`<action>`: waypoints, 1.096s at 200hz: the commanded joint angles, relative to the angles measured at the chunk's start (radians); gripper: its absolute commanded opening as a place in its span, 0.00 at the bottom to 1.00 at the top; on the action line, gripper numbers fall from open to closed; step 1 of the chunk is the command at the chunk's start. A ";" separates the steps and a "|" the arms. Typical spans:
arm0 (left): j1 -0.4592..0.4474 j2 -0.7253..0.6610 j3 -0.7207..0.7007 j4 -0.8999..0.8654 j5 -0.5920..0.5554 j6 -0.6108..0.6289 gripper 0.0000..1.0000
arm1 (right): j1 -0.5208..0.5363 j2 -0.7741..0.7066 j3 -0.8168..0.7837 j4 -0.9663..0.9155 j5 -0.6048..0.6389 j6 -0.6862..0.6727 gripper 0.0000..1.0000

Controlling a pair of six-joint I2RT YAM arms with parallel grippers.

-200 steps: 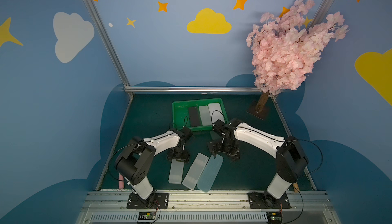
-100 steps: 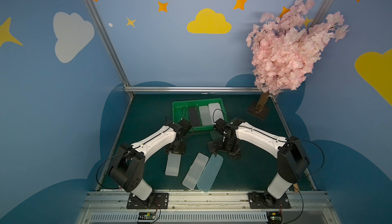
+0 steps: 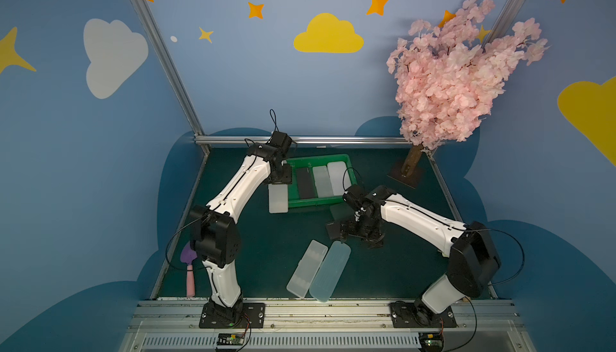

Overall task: Put the pencil case into the storage box
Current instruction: Pick up the pencil case from the center of the board, then place the pencil case at the storage box.

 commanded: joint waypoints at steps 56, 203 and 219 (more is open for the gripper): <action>0.002 0.364 0.429 0.062 -0.031 0.052 0.48 | -0.024 0.026 0.016 0.059 -0.036 -0.056 0.98; 0.032 0.524 0.430 -0.048 -0.060 0.020 0.50 | -0.052 0.023 -0.019 0.080 -0.039 -0.048 0.98; 0.042 0.537 0.423 -0.050 -0.035 0.004 0.51 | -0.052 0.023 -0.022 0.079 -0.040 -0.046 0.98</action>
